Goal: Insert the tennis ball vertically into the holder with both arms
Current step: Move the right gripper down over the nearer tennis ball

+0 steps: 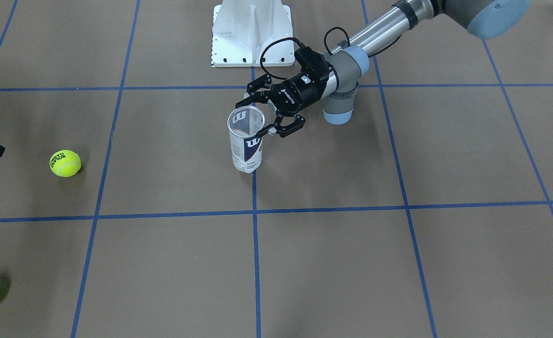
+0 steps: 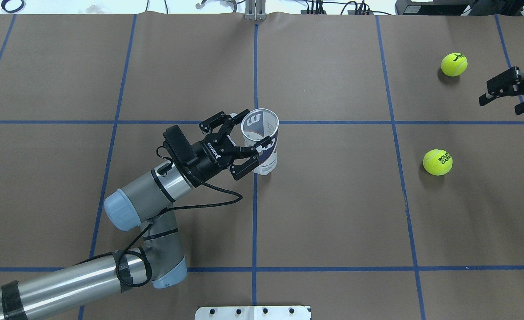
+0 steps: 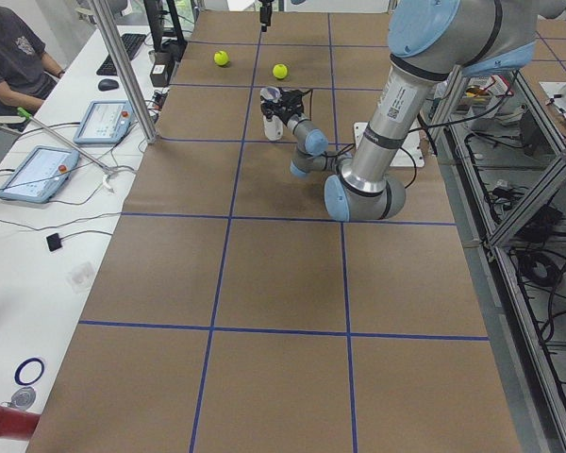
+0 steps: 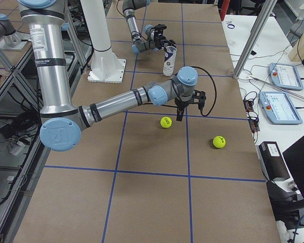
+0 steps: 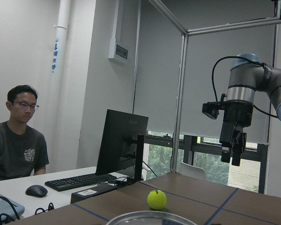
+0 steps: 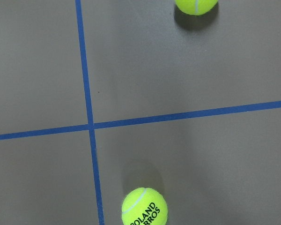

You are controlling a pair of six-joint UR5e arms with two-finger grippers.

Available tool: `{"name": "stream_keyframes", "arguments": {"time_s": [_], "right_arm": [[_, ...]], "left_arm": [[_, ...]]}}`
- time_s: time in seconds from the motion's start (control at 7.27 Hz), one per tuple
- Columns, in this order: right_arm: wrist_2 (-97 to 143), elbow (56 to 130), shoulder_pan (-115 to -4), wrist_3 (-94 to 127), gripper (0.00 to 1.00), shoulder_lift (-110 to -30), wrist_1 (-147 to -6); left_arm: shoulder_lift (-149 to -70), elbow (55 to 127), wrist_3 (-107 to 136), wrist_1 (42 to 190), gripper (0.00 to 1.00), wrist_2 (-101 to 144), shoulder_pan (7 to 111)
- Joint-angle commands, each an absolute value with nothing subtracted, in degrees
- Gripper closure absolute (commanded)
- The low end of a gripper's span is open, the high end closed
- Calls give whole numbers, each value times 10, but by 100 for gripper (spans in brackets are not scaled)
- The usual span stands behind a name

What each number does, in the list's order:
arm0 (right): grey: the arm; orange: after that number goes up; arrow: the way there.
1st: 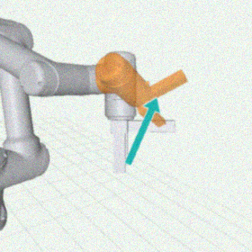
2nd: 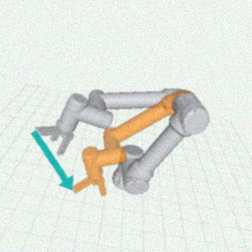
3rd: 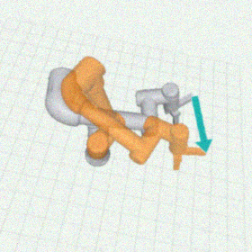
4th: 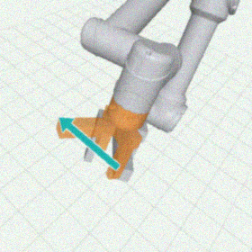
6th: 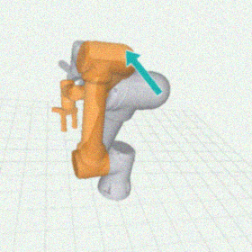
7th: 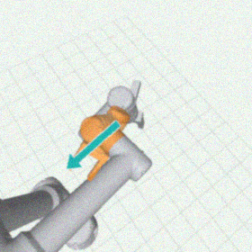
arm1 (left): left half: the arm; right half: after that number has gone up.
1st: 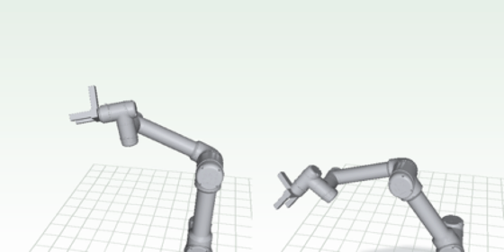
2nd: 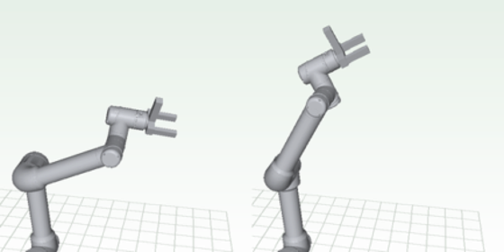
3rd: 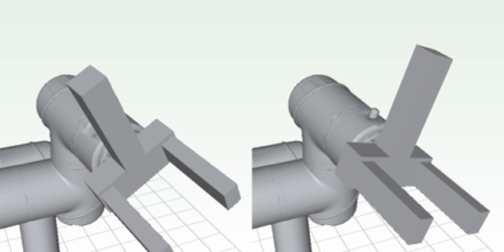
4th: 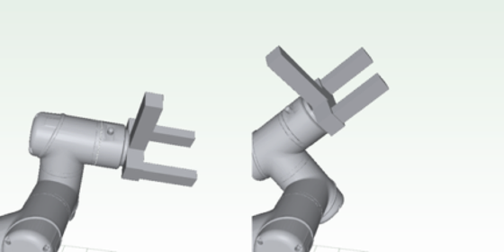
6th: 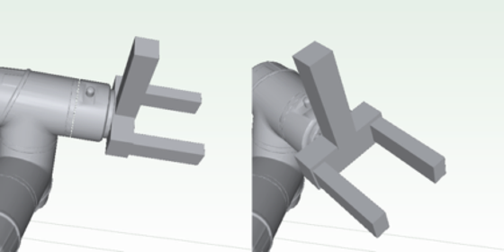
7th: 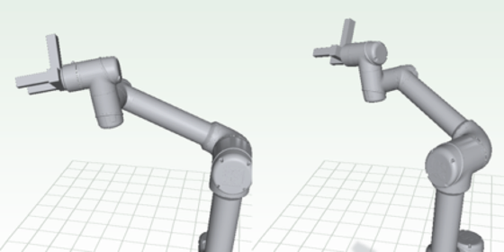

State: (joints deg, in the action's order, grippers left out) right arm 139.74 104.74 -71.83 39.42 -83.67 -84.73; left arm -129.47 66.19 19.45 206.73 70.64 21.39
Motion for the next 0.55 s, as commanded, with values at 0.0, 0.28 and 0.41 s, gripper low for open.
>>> {"name": "stream_keyframes", "arguments": {"time_s": [0.0, 0.28, 0.41], "right_arm": [[1397, 1047, -715, 396, 1, -837, -847], [1393, 1045, -708, 397, 1, -837, -847], [1393, 1043, -706, 397, 1, -837, -847]], "left_arm": [[-1294, 662, 195, 2067, 19, 706, 213], [-1289, 655, 195, 2067, 19, 706, 213], [-1288, 655, 196, 2067, 19, 706, 213]]}}
